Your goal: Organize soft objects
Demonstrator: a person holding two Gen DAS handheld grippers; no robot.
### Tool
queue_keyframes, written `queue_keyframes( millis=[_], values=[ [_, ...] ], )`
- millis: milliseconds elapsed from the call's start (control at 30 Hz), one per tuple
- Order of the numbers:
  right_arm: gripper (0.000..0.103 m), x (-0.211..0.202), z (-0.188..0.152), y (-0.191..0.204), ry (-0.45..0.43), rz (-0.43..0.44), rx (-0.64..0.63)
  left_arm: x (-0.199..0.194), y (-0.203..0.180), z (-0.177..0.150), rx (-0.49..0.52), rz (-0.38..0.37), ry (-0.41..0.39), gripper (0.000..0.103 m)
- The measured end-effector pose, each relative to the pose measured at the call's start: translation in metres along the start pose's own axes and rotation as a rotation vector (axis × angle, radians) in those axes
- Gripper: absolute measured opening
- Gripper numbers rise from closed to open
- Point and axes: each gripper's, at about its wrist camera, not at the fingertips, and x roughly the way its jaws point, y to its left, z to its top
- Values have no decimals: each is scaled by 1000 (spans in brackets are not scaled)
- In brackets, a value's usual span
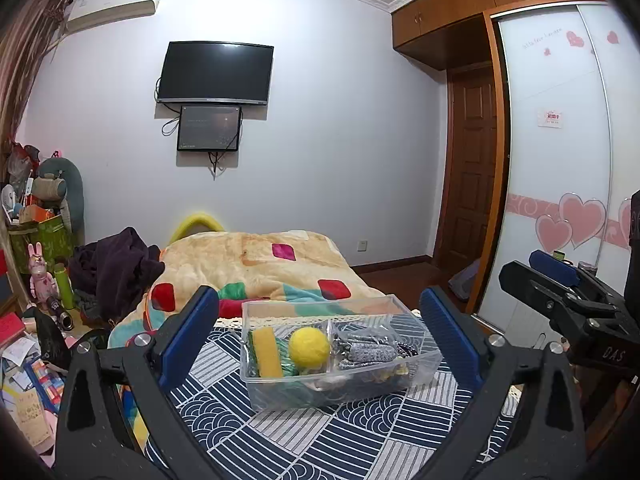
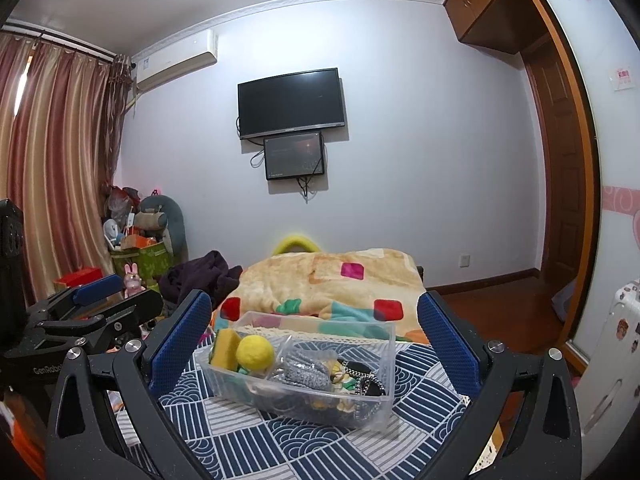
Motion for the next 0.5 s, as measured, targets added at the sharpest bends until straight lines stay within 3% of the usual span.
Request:
queue_keyframes(
  millis=[500],
  values=[
    [103, -1, 2, -1, 3, 3, 3, 1, -1, 2, -8, -19, 10, 102]
  ],
)
